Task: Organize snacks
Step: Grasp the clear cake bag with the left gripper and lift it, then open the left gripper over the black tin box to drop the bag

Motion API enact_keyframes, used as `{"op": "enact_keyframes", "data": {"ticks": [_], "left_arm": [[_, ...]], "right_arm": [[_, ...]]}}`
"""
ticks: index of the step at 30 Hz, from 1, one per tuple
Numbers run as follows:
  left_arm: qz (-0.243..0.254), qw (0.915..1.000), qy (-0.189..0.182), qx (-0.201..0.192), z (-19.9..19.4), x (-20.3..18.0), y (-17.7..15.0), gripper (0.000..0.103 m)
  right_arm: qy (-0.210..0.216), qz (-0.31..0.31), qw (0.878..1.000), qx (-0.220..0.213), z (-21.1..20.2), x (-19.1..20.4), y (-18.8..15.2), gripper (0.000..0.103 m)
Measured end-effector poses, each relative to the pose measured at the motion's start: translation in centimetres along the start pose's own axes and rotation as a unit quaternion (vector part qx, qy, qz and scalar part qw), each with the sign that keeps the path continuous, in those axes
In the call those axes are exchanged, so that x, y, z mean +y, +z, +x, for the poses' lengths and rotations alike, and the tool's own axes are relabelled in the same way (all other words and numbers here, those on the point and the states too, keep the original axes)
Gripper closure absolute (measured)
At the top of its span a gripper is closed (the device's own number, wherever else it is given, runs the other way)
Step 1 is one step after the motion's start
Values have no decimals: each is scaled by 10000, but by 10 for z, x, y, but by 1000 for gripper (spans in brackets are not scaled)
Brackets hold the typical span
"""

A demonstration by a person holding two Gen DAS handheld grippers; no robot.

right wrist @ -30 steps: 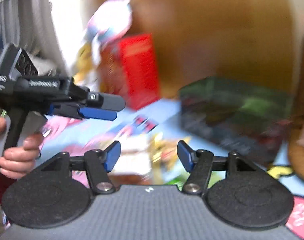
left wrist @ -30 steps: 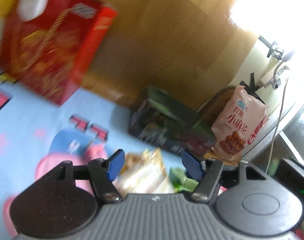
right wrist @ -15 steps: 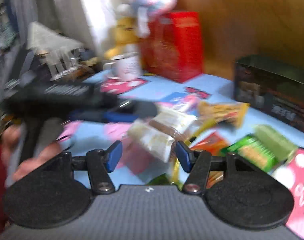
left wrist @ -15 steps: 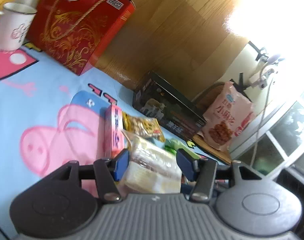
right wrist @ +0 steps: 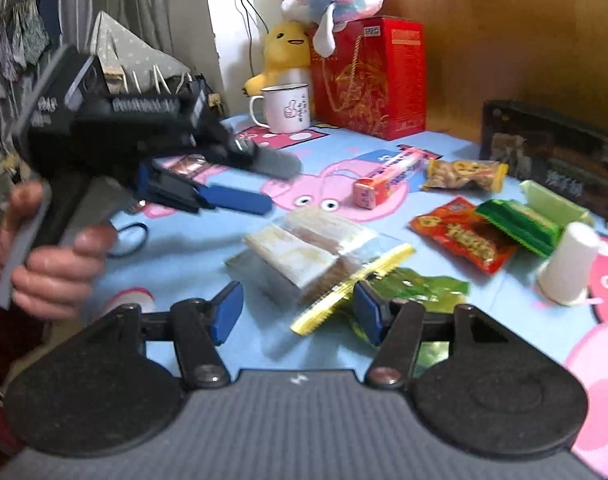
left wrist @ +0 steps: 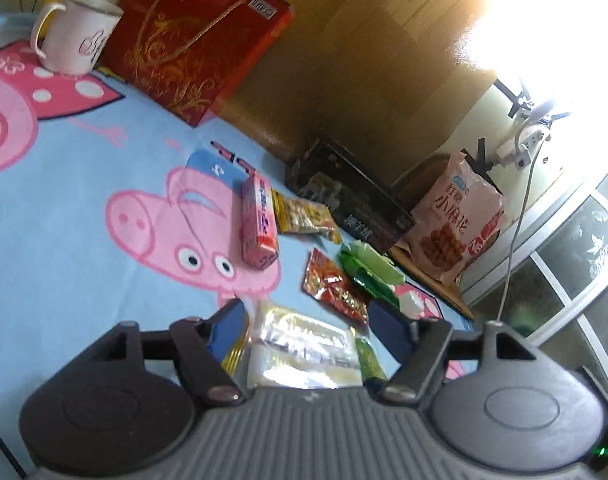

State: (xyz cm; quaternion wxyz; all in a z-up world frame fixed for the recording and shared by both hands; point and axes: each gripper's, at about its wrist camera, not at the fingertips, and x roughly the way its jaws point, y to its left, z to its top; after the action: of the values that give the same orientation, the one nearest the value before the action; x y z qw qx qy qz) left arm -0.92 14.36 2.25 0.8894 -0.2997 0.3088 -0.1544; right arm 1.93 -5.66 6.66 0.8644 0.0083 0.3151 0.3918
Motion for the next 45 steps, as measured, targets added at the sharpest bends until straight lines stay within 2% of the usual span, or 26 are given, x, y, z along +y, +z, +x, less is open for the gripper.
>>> {"op": "enact_keyframes", "data": {"ticks": [3,8,11,14,16,18,21,27,32,37,41,45], "left_arm": [[115,9999,68,80,5,-4,-3,24],[200,9991,189,312,14,-2,-12,24],[162,9987,180,454,19,2,-19,26],[356,9982,169,454,20,-5,-26,31],[375,9982,161,435,20,-9,-26,31],[377,9982,167,438,20,-12,-23,31],[302,9985,14,461,23,-16,-14,31],[734,9965,-305,254,42,-58,24,31],[1164,9918,-513,137,84,-104,67,31],[1426,9878,-616,123,147,-144,104,31],[1434,9876,-599,235,204,-158,129,31],[1336,9893,-460,350,252,-155,139,31]], "right_arm": [[-250,-311,9992,-3,0,6,-6,36],[-350,-593,9976,-14,8,8,-6,35],[-438,-728,9964,-47,14,8,-4,35],[-494,-963,9941,-88,21,12,-3,36],[-579,-1158,9915,-112,26,16,-3,51],[-645,-1161,9910,-165,27,18,-2,59],[-687,-1042,9917,-307,21,12,3,61],[-1032,-887,9869,-862,-3,-11,24,61],[-1546,-943,9748,-1301,-19,-47,53,61],[-1967,-774,9659,-1496,-23,-104,80,61],[-2226,-675,9609,-1502,-15,-153,95,61],[-2464,-625,9559,-1472,2,-189,98,61]]}}
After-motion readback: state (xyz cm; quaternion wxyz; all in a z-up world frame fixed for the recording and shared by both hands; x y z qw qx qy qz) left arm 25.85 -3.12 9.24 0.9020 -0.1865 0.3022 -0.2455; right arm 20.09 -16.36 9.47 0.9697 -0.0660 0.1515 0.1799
